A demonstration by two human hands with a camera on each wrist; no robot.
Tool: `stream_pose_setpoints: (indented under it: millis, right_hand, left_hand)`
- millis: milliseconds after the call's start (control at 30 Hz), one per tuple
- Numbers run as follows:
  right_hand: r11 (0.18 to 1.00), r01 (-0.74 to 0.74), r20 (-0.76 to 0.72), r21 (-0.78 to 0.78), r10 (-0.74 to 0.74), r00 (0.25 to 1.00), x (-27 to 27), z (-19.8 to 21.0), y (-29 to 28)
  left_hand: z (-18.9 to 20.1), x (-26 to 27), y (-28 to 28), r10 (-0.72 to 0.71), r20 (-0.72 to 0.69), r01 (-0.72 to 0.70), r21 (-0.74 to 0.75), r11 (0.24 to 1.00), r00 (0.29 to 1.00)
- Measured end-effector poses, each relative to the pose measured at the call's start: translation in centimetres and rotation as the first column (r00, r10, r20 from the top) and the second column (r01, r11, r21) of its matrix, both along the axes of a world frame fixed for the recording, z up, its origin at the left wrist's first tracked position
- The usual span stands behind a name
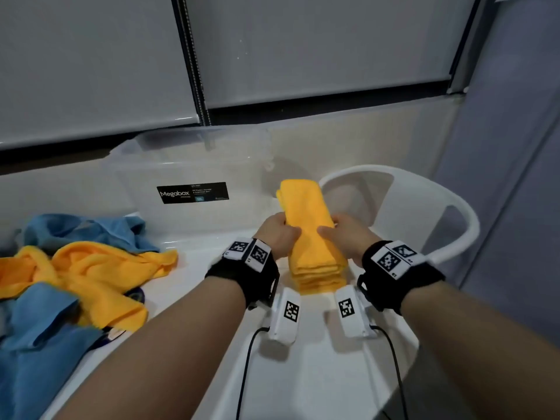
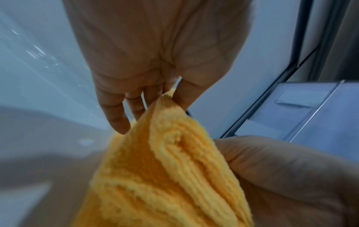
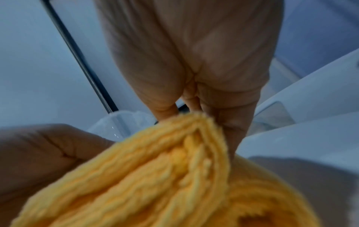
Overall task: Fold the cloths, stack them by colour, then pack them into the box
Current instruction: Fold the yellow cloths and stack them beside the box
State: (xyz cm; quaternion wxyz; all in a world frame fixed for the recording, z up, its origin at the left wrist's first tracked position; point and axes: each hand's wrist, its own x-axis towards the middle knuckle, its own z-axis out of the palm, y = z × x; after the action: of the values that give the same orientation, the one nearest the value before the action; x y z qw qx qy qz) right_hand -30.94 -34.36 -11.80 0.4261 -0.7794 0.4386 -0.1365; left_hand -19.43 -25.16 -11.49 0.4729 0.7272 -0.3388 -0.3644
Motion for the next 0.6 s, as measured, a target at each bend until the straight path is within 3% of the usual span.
stream_pose_setpoints:
  millis: [100, 200, 267, 333, 467, 533, 600]
  right_hand:
    - [0.997, -0.053, -0.247, -0.059, 0.037, 0.968, 0.1, -2.5, -1.2]
    - [0.996, -0.065, -0.32, -0.055, 0.044, 0.946, 0.4, -3.8, -2.0]
    - [0.999, -0.051, -0.316, -0.017, 0.043, 0.948, 0.5, -3.8, -2.3]
    - [0.999, -0.048, -0.322, 0.008, 0.048, 0.946, 0.5, -3.7, -2.7]
    - [0.999, -0.012, -0.331, 0.042, 0.025, 0.943, 1.0, -3.8, -3.0]
    - [1.0, 0.014, -0.321, -0.015, -0.018, 0.947, 1.4, -4.0, -3.0]
    - [0.998, 0.033, -0.318, -0.056, -0.049, 0.947, 1.7, -4.2, -2.7]
  left_hand:
    - [-2.5, 0.7, -0.9, -0.077, 0.171, 0.052, 0.148, 0.988, 0.982]
    - [-4.0, 1.3, -1.3, -0.096, 0.245, 0.05, 0.189, 0.981, 0.965]
    - [-4.5, 1.7, -1.6, -0.037, 0.2, 0.008, 0.144, 0.99, 0.979]
    - [-4.8, 1.9, -1.8, 0.046, 0.059, -0.053, 0.12, 0.991, 0.997]
    - [-5.6, 1.0, -2.1, 0.121, -0.182, -0.087, 0.186, 0.979, 0.976]
    - [-6.0, 0.7, -2.2, 0.107, -0.112, -0.08, 0.218, 0.973, 0.988]
    - [-6.3, 0.6, -2.1, 0.065, 0.067, -0.081, 0.267, 0.96, 0.996]
